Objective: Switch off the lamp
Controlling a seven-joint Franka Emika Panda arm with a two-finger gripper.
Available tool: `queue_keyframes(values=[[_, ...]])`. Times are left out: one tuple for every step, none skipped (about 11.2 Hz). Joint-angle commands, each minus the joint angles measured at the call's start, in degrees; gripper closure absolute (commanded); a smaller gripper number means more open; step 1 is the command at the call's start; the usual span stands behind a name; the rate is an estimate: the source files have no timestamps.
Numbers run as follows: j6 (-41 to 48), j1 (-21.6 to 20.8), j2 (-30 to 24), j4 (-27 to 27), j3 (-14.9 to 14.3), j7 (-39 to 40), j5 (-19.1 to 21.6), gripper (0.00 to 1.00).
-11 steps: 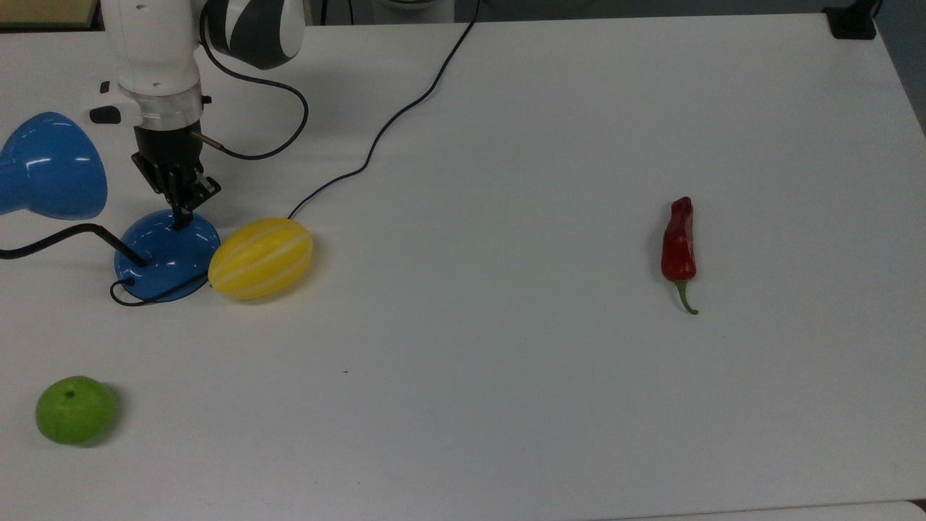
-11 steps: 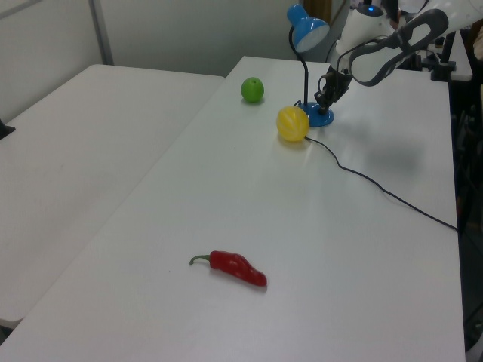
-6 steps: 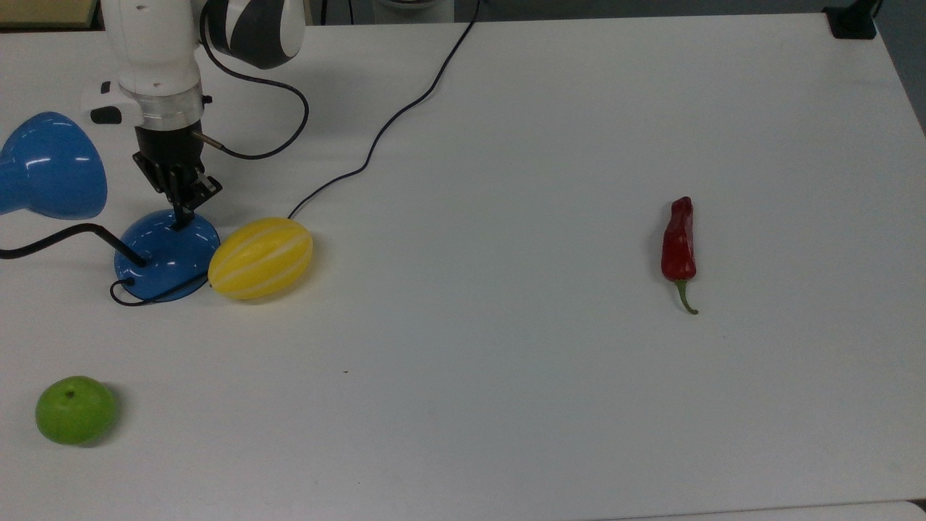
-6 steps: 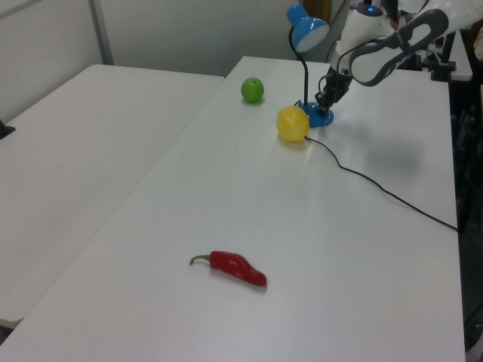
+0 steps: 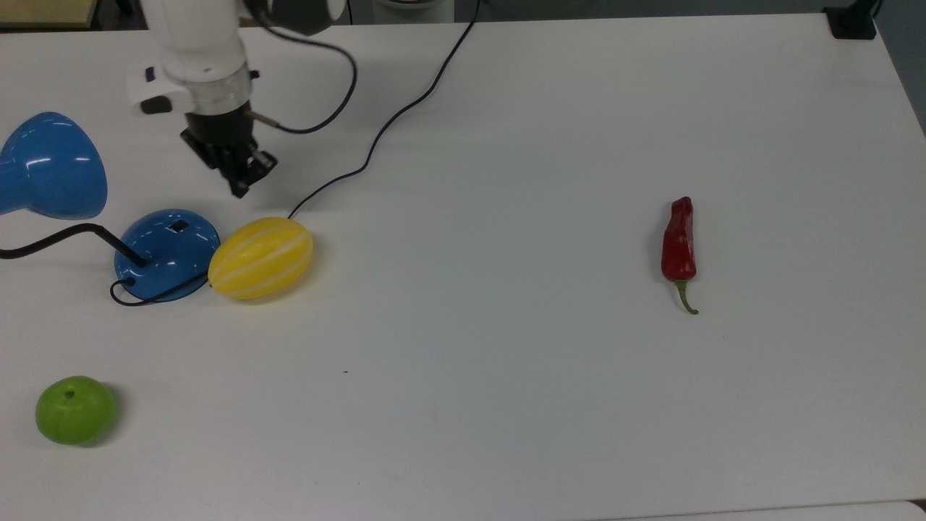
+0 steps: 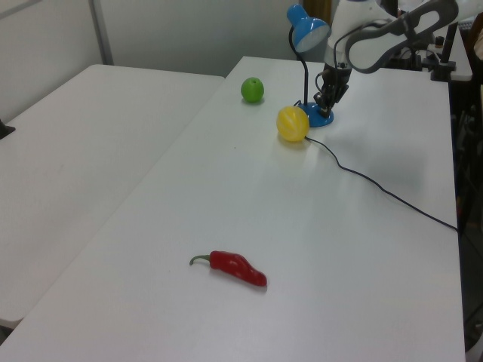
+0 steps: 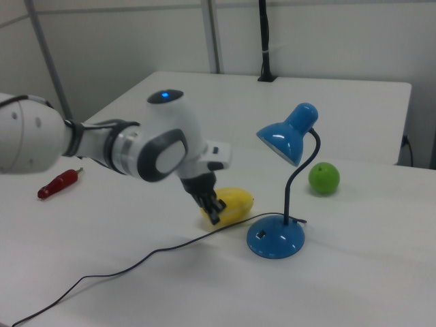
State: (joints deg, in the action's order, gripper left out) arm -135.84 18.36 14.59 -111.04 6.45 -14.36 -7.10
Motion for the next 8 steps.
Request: queue_keyframes(values=[[12.0, -6.7, -6.2, 0.5, -0.2, -1.7, -0.7, 1.0], [18.2, -9.5, -6.6, 3.3, -0.2, -1.5, -0.7, 1.0], [24.2, -11.9, -6.6, 7.1, -0.2, -1.0, -0.7, 1.0], [28.6, -14.5, -6.5, 10.5, -0.2, -0.8, -0.6, 1.0], [31.0, -16.4, -6.8, 12.5, -0.1, -0.3, -0.6, 1.0], [32.3, -18.1, -7.8, 13.6, -0.2, 1.5, -0.2, 1.0], [34.7, -19.5, -8.7, 14.4, -0.3, 5.0, 0.1, 1.0], [38.1, -20.8, -9.3, 15.6, -0.7, 8.1, 0.3, 1.0]])
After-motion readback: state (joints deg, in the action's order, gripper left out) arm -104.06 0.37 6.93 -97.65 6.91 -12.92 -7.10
